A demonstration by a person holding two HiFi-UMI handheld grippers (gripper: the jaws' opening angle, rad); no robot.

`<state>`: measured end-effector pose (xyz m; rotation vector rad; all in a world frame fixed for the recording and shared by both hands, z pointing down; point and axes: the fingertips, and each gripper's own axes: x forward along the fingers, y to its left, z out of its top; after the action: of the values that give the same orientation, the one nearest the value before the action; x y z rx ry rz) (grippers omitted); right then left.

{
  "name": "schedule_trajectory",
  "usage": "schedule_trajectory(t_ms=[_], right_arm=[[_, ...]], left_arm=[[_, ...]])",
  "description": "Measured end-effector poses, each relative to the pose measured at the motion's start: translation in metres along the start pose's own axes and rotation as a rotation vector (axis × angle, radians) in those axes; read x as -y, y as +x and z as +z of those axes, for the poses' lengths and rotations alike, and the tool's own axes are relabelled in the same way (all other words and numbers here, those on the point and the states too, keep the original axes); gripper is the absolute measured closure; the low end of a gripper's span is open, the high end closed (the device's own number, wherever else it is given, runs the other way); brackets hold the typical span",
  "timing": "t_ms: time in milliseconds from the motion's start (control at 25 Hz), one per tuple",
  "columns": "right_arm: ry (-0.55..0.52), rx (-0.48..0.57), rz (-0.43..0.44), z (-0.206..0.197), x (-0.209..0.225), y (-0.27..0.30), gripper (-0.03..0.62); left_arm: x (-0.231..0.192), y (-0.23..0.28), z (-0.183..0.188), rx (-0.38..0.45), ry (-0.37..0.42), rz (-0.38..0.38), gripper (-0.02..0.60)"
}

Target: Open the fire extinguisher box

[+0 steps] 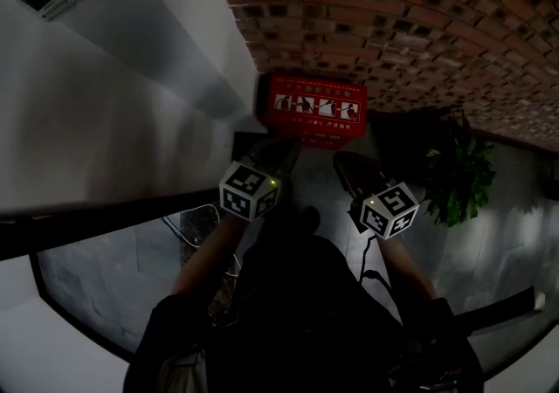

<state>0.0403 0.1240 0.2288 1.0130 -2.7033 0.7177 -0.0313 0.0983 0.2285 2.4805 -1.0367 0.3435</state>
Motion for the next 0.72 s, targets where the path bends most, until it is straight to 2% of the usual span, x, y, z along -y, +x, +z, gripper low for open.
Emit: schedule_trajectory(t_ms=[160, 480, 600, 720], right_arm=[[0.037, -0.041, -0.103, -0.017, 0.022, 0.027, 0.592], [0.074, -0.077, -0.234, -0.049, 0.062, 0.06, 0.593], [0.078, -0.123, -0.252, -0.075, 0.077, 0.066, 0.593], [0.065, -0.168, -0.221, -0.099, 0.086, 0.073, 0.594]], left_arm=[[-0.034, 0.018, -0.032, -0.061, -0.013, 0.002, 0.583], [-0.084, 0.062, -0.097, -0.201, -0.041, 0.003, 0.583], [-0.095, 0.077, -0.133, -0.275, -0.067, 0.01, 0.582], [-0.103, 0.096, -0.167, -0.33, -0.14, 0.02, 0.583]])
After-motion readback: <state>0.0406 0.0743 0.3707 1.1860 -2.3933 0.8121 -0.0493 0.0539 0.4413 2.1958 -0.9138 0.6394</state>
